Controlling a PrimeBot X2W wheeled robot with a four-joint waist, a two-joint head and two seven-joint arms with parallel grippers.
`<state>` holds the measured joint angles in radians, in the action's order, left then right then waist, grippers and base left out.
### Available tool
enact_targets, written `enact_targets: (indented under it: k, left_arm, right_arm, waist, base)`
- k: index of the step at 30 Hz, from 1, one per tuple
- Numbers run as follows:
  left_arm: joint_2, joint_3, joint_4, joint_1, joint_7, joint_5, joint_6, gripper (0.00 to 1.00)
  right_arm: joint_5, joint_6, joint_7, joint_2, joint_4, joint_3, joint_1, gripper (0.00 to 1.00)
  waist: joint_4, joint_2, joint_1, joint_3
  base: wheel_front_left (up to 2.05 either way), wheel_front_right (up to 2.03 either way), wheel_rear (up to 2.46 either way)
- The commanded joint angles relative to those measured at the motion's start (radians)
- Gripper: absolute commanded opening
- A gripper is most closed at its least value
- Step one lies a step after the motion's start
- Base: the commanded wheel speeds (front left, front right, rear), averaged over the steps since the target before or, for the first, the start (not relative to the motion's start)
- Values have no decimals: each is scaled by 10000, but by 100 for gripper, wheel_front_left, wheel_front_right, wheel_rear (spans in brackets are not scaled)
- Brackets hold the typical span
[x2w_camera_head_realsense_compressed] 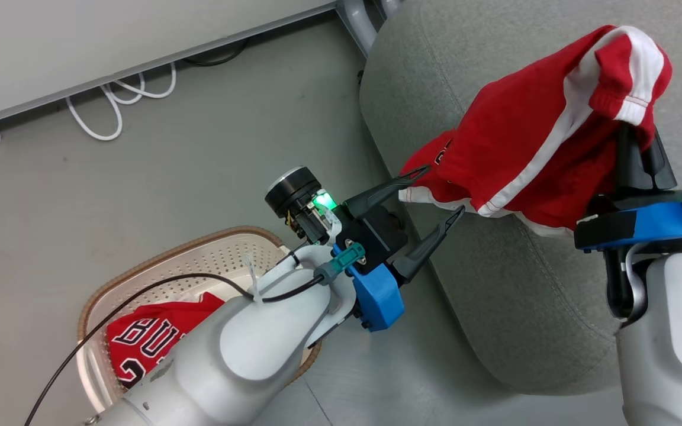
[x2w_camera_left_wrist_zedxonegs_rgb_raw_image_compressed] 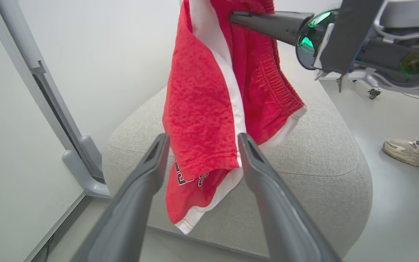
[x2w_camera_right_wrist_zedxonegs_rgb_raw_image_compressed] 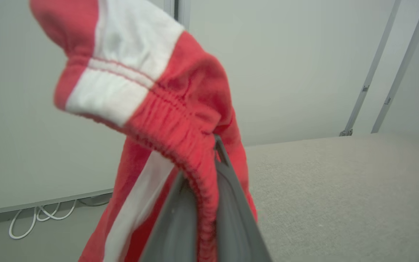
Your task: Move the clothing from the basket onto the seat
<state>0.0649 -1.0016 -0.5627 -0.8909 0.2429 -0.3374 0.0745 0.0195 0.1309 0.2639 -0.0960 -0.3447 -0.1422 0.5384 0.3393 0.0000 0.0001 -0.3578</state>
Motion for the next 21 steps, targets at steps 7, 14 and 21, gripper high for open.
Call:
enact_targets:
  k: [7,14,21]
  left_arm:
    - [-20,-196,-206,-226,51,21,24,100]
    - [-55,-271,-360,-276,108,-66,25,100]
    - [-70,-261,-457,-363,146,-109,-43,100]
  right_arm:
    - [61,-3,9,28,185,-420,-514,0]
    - [77,-3,11,81,225,-495,-748,0]
    - [-1,-3,11,-251,290,-303,-426,0]
  waist:
    - [504,0,-1,-396]
    - [570,0,-1,-488]
    - [482,0,-1,-600]
  base:
    - [0,0,0]
    - [0,0,0]
    - [0,0,0]
